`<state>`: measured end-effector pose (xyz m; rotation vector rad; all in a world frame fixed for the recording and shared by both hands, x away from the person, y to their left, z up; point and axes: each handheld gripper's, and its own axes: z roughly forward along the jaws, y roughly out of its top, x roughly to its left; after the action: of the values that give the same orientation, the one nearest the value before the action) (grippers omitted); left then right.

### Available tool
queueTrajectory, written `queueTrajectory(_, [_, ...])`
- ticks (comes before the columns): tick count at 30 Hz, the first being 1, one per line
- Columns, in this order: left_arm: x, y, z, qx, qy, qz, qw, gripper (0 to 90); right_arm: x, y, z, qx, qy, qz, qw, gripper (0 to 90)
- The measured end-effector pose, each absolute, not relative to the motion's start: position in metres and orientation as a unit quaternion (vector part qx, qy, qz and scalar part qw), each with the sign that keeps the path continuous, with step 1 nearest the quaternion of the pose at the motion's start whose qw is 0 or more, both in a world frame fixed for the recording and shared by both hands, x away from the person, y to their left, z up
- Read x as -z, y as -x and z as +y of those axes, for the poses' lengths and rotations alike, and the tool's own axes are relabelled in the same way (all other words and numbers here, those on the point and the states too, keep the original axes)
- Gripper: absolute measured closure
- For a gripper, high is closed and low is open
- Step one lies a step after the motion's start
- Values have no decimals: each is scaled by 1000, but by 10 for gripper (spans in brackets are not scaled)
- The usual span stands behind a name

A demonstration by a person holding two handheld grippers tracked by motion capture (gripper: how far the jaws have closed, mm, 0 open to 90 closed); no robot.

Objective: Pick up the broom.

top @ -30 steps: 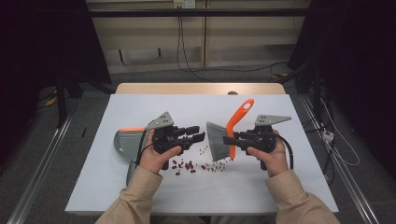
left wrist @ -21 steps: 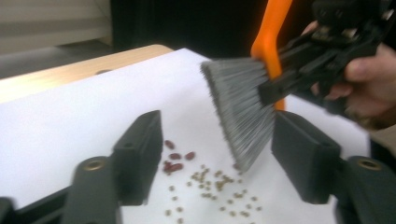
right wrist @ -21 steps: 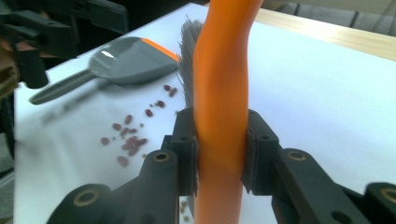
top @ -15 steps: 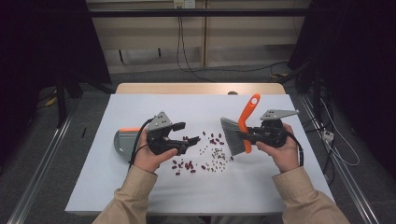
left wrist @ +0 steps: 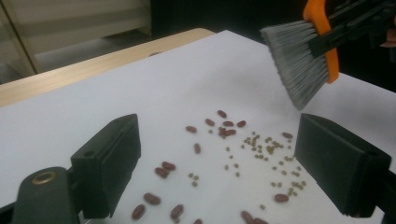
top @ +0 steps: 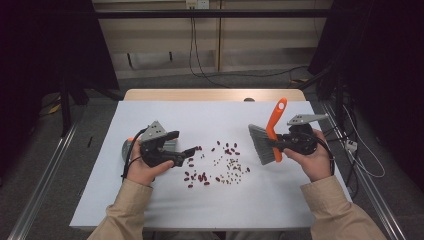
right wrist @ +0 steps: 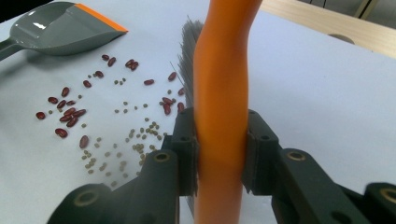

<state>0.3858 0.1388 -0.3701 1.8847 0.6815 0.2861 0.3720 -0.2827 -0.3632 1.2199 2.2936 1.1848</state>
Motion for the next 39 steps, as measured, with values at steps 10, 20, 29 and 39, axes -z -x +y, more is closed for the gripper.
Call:
queueTrajectory(10, [377, -386, 162, -133, -780, 305, 530, 118, 370, -383, -283, -361, -447, 805, 149, 706])
queueTrajectory(20, [379, -387, 164, -134, -780, 303, 531, 115, 386, -400, -275, -372, -471, 786, 149, 709])
queueTrajectory(29, [383, -390, 169, -139, -781, 308, 525, 109, 404, -421, -256, -387, -478, 772, 162, 706])
queueTrajectory(39, [386, -389, 173, -139, -782, 311, 522, 107, 417, -426, -237, -378, -466, 781, 171, 690])
